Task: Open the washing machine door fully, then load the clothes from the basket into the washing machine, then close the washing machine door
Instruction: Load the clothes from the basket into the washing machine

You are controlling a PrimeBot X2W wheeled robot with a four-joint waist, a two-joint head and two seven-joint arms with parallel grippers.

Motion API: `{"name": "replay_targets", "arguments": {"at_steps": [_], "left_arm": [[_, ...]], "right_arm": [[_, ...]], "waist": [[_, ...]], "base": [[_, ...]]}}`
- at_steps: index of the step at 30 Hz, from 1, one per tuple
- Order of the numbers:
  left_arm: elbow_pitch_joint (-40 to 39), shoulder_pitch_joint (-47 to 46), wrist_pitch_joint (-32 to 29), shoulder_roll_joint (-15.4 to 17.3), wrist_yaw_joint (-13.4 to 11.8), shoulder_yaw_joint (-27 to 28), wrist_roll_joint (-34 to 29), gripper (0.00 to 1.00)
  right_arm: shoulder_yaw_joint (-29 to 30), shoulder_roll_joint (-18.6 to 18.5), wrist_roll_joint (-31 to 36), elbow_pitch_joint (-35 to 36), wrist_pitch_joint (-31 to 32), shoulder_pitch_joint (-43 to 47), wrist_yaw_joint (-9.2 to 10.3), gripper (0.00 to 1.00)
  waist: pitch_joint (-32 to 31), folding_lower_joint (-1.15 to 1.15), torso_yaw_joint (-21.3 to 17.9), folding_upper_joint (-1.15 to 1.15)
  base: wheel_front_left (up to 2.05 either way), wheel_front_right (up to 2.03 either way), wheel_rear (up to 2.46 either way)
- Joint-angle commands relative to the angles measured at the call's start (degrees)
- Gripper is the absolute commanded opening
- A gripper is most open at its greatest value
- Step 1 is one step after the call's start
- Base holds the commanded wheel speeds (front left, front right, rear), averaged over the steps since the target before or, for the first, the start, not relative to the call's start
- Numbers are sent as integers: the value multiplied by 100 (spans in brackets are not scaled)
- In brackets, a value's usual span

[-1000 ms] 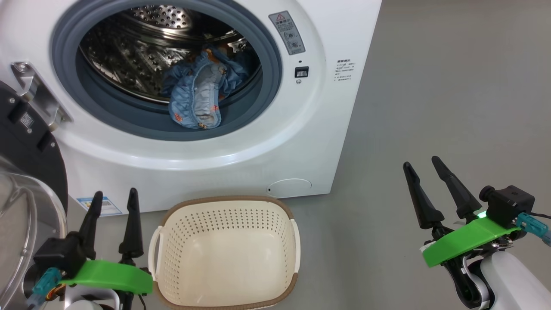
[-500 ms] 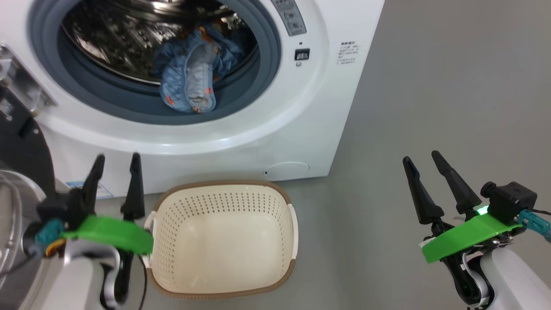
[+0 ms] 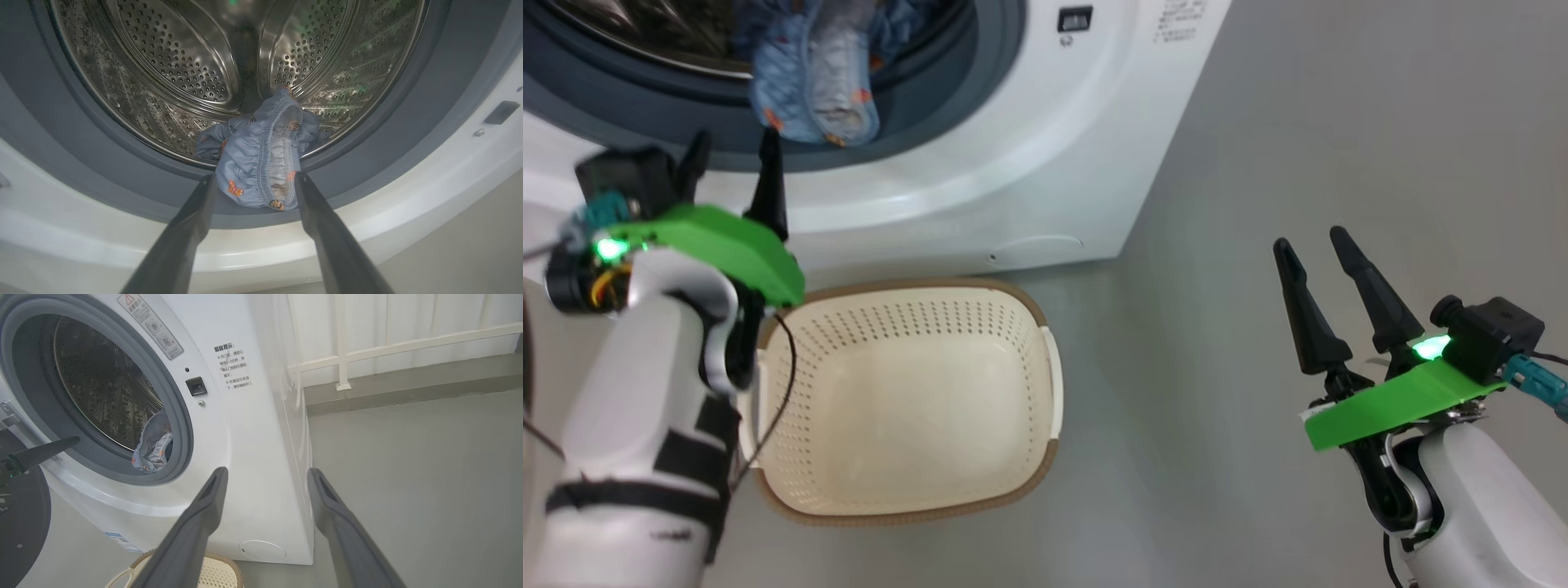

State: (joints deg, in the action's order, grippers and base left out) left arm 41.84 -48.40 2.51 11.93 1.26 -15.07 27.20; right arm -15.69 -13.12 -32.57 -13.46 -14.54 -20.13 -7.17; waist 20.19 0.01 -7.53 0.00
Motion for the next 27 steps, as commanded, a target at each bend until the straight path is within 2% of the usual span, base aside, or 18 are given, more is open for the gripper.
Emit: {"name": "replay_targets", "arguments": {"at_steps": [1,11,20,24,27], "left_arm": [[48,-297,-20,204,11,108,18,100],[1433,-1586,-114,236,183,-40,-78,100],[2244,-2338,-264,313,317,-150,-97,100],[2478,-2535,-378,324,283,-221,-146,100],[2703,-2716,-532,340,142,-293,-213,100]], "right_arm": [[-47,-20,49,153,-46,-76,-32,100],[-34,152,85,229,-46,-278,-32,100],[-16,298,94,252,-46,-341,-32,100],[-17,337,100,256,-46,-343,-32,100],[-18,367,107,263,-46,-341,-32,100]], "waist": [[332,-1,-236,0],[905,-1,-639,0],[1166,-1,-931,0],[1212,-1,-992,0],[1245,-1,-1040,0]], "base": [[0,0,0],[0,0,0],[0,0,0],[0,0,0],[0,0,0]]}}
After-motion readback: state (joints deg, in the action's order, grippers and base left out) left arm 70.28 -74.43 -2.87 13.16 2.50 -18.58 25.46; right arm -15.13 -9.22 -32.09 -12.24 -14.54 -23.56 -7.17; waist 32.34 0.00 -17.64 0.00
